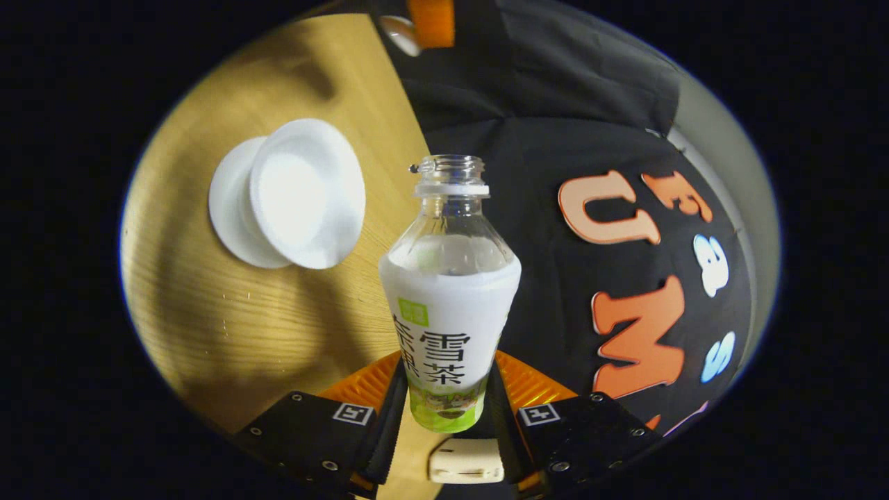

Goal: Open the teacup lid with one hand, grasp the water bottle and pour water into the teacup with the other hand; after pouring, place the water bottle on the coaster and then close the teacup lid.

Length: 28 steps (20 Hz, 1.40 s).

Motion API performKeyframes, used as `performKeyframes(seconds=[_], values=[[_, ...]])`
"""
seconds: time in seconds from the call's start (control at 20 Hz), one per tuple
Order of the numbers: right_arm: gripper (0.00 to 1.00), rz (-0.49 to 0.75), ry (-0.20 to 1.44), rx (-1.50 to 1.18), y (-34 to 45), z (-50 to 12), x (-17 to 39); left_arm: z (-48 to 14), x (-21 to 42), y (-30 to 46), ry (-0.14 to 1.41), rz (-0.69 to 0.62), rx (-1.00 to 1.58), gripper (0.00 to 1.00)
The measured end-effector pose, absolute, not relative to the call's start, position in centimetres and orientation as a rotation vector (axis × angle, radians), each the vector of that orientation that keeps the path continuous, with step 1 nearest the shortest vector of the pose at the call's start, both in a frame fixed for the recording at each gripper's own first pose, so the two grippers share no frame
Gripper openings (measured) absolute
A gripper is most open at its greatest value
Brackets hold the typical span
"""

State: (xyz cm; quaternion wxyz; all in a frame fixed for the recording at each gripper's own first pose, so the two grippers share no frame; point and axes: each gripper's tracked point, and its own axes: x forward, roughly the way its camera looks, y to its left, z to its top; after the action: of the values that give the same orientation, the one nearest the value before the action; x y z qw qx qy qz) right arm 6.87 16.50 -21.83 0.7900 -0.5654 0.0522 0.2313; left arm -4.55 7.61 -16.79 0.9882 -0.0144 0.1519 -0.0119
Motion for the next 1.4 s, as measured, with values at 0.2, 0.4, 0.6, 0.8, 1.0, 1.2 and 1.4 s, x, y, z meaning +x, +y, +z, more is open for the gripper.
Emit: performKeyframes(seconds=[0.2,0.4,0.6,0.8,1.0,1.2,1.4], values=[[0.62,0.467,0.183,-0.924,15.3,-19.7,8.9,-15.7,-4.0,5.8,0.286,-0.057,-0.041,0.29],[0.62,0.402,0.241,-0.670,12.9,-18.8,11.9,-14.8,-3.5,3.7,0.271,-0.096,-0.065,0.27],[0.62,0.356,0.303,-0.460,10.6,-19.1,14.0,-14.3,-3.3,2.4,0.264,-0.114,-0.070,0.29],[0.62,0.344,0.360,-0.312,9.9,-20.4,15.2,-14.3,-3.2,2.1,0.267,-0.114,-0.086,0.29],[0.62,0.309,0.414,-0.183,9.4,-22.4,16.0,-14.2,-3.2,1.7,0.271,-0.114,-0.101,0.29],[0.62,0.305,0.478,-0.102,9.5,-25.1,16.5,-14.2,-3.0,1.0,0.272,-0.123,-0.108,0.29],[0.62,0.299,0.571,-0.005,9.7,-27.9,15.9,-14.7,-3.0,0.2,0.282,-0.132,-0.117,0.29]])
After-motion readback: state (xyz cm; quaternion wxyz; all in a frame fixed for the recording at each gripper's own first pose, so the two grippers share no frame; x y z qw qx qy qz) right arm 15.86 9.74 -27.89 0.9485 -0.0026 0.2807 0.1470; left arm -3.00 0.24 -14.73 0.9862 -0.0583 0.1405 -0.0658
